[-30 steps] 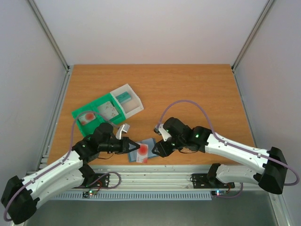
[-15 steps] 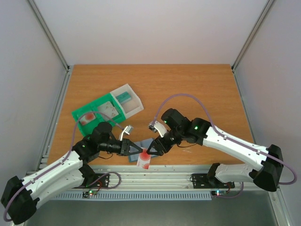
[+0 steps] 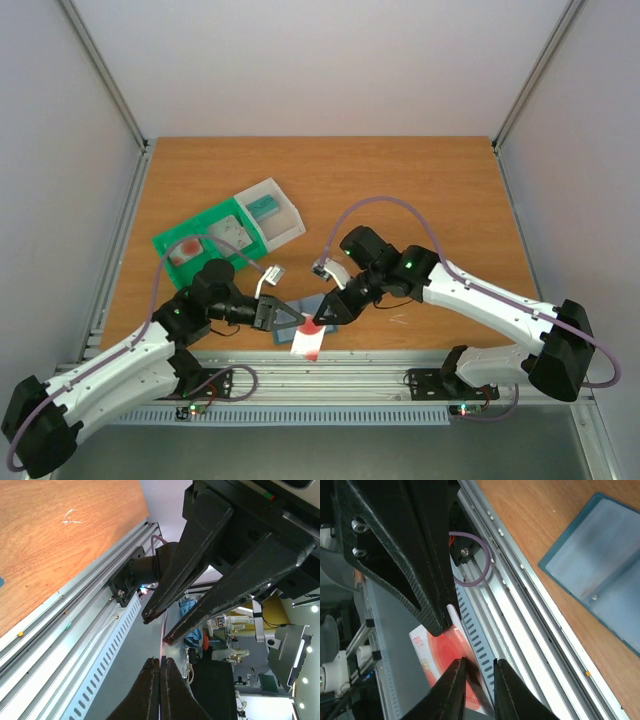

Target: Take the credit cards out of the card holder

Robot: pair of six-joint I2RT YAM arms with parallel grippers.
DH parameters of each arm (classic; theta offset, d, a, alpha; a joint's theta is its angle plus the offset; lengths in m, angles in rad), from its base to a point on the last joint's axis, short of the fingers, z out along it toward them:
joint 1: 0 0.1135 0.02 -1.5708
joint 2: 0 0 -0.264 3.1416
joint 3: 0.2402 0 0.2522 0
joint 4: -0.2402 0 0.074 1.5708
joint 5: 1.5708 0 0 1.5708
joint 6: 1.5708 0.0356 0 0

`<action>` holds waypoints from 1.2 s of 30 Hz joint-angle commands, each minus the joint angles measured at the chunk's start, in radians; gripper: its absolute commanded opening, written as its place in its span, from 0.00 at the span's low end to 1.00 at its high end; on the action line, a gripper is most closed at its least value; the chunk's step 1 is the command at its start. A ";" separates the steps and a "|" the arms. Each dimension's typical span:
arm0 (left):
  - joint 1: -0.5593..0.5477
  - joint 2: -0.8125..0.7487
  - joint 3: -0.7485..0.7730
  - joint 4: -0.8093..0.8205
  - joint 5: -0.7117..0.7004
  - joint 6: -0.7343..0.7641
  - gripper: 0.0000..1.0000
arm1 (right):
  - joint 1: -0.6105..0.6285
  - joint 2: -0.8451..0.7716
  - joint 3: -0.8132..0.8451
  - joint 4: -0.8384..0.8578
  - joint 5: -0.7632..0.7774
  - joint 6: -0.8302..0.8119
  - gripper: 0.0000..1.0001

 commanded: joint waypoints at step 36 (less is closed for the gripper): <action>-0.004 -0.430 0.152 -0.493 -0.637 -0.094 0.74 | -0.021 -0.066 -0.077 0.547 0.190 0.589 0.01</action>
